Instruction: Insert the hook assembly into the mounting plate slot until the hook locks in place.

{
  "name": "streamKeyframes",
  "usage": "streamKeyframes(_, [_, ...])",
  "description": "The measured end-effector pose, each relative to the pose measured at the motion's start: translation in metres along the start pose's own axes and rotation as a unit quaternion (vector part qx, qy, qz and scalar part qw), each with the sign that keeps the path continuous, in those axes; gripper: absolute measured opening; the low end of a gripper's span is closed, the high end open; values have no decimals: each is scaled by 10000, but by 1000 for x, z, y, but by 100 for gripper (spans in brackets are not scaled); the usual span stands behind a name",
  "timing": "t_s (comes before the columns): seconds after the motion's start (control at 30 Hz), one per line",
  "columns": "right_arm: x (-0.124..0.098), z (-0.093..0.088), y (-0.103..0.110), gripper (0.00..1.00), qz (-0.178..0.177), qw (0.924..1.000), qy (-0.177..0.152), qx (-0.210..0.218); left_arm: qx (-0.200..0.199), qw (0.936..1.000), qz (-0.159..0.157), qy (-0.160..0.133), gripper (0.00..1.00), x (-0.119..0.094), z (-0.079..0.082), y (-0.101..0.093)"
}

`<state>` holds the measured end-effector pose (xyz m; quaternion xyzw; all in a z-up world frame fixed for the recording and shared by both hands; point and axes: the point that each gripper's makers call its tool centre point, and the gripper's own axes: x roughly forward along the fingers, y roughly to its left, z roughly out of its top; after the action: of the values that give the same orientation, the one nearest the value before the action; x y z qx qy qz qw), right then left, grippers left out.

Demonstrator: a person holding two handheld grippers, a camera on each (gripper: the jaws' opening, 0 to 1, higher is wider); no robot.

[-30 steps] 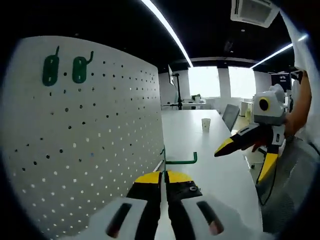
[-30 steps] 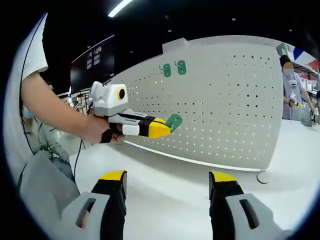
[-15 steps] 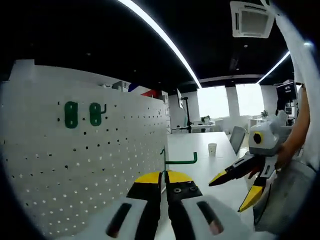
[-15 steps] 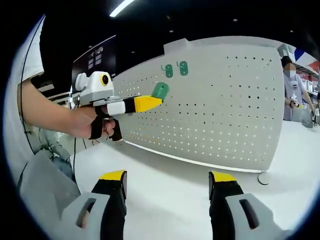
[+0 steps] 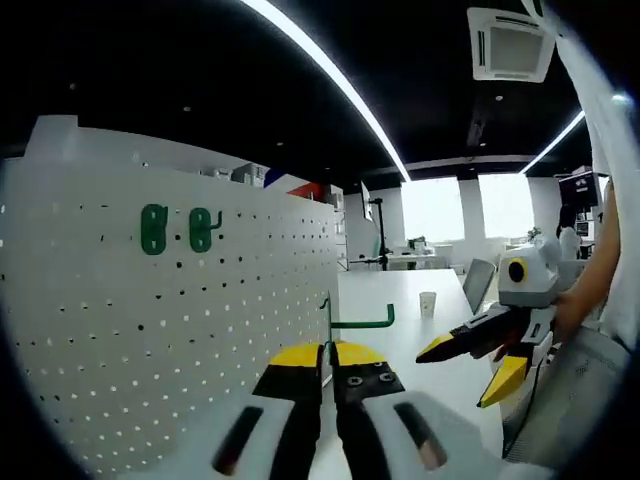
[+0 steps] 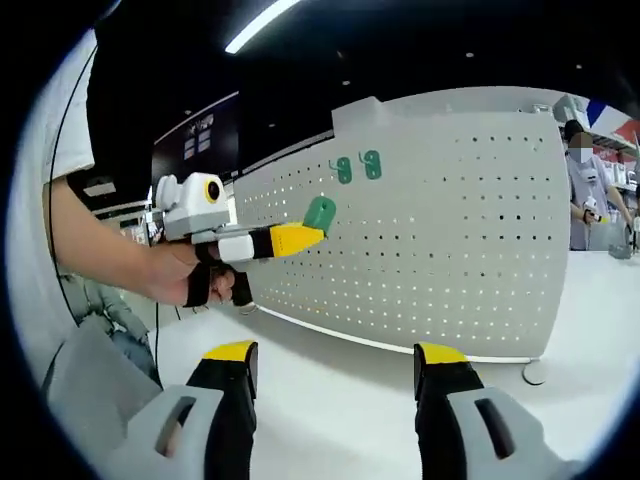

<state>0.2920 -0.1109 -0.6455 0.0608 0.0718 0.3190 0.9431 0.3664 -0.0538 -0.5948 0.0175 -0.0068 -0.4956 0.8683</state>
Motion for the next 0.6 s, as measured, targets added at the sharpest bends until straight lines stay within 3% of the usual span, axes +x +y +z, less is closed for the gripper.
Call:
streamKeyframes(0.07, [-1,1,0,58,-4,9999,37,103,2,10000,3,25,3,0,-2,0])
streamKeyframes(0.27, [-2,22,-5,59,-36,9943,-601,875,-26,10000,9,41,3,-1,-4,-1])
streamKeyframes(0.6, [6,31,0,57,-4,9950,-637,764,-25,10000,44,58,3,-1,-5,0])
